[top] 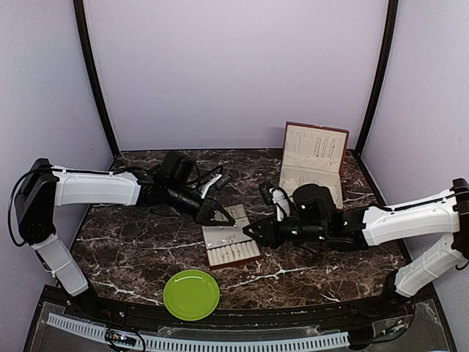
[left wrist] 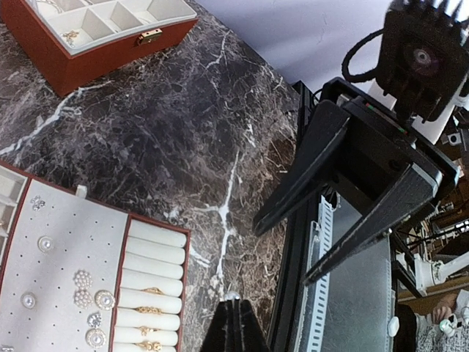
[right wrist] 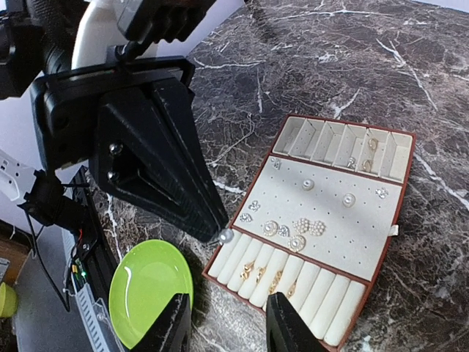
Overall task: Organize the mixed jewelry
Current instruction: Pass from the left arm to the right
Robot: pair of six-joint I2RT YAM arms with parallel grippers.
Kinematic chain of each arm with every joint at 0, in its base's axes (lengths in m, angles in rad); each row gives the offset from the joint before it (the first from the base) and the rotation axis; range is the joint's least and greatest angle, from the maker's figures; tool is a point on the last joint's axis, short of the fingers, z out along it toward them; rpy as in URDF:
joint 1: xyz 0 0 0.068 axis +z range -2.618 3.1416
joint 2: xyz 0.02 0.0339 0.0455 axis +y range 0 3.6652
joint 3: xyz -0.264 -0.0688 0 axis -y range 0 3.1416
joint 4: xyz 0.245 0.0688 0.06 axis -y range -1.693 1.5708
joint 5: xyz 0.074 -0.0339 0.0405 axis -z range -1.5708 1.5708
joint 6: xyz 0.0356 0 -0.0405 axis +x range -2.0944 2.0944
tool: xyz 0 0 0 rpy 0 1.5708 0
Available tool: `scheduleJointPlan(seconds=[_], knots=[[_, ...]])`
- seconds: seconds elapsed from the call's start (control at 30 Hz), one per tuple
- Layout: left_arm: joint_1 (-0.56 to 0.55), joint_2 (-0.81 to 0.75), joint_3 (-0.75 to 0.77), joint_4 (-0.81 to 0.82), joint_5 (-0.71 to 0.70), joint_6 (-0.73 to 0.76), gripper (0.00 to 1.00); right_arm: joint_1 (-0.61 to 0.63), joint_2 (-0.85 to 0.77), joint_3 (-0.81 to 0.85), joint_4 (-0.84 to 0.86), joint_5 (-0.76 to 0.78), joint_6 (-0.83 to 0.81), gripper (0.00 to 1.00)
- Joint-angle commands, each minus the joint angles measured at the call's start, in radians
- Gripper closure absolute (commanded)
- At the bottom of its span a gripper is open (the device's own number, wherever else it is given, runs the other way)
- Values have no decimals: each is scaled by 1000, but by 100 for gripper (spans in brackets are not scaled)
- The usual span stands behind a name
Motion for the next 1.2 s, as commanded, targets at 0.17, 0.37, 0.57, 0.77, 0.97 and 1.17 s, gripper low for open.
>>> scheduleJointPlan(seconds=[0.17, 0.37, 0.57, 0.77, 0.97, 1.17], knots=[[-5, 35, 86, -158, 189, 82, 100, 64, -103, -42, 34, 102, -299, 69], [-6, 63, 109, -197, 263, 99, 100, 99, -114, -60, 60, 112, -386, 67], [-6, 70, 111, -204, 281, 109, 100, 105, -105, -86, 120, 79, -438, 67], [-11, 71, 112, -206, 301, 118, 100, 107, -75, -97, 193, 16, -479, 71], [-18, 66, 114, -208, 305, 126, 100, 106, -44, -69, 195, 4, -479, 72], [-26, 57, 111, -209, 309, 130, 100, 107, -4, -45, 184, -26, -470, 74]])
